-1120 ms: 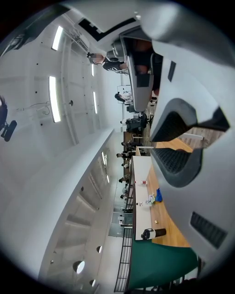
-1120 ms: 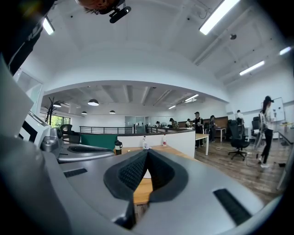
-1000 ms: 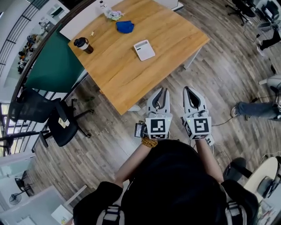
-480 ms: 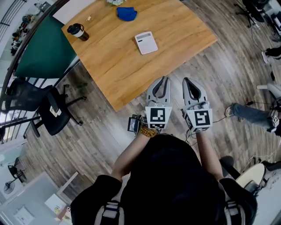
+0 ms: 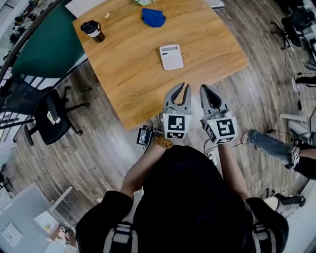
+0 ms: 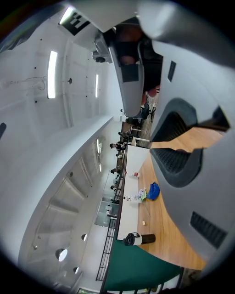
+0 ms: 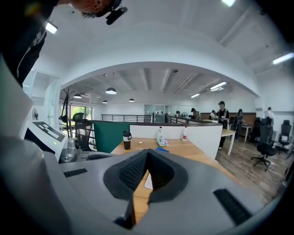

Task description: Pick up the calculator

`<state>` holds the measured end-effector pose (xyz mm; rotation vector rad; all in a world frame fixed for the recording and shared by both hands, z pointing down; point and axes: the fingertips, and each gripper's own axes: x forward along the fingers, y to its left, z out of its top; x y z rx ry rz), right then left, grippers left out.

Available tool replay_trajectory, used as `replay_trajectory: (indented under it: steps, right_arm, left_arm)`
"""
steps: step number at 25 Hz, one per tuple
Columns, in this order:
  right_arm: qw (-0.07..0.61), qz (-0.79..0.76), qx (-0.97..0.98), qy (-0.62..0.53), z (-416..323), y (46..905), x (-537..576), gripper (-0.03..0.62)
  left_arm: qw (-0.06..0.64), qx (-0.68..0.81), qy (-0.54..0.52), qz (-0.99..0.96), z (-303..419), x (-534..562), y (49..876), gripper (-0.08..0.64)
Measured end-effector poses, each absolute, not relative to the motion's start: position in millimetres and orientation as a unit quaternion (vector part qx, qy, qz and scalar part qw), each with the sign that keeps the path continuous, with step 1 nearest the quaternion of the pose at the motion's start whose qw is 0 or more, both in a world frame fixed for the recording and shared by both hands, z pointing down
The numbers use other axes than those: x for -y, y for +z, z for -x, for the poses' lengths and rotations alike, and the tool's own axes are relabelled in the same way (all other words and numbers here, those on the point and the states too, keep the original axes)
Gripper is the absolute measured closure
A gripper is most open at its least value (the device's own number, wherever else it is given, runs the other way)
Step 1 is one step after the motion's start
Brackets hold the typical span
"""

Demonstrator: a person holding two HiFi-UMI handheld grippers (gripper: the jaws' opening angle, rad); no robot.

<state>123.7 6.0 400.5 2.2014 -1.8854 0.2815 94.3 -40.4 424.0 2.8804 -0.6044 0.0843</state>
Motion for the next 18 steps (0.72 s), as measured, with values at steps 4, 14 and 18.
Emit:
replay_trajectory:
  steps: [4, 14, 18]
  right_arm:
    - [0.119, -0.749, 0.636, 0.139, -142.8, 418.7, 17.9, 0.588]
    - [0.144, -0.728, 0.646, 0.179, -149.6, 454.5, 58.0, 0.588]
    - [0.148, -0.719, 0.652, 0.190, -160.4, 472.1, 75.7, 0.588]
  left_arm:
    - [0.119, 0.206, 0.029, -0.971, -111.8, 61.6, 424.6, 0.500]
    - [0.149, 0.232, 0.037, -0.960, -108.7, 105.0, 444.1, 0.500]
    - [0.150, 0.243, 0.052, -0.957, -114.3, 122.4, 457.6, 0.500]
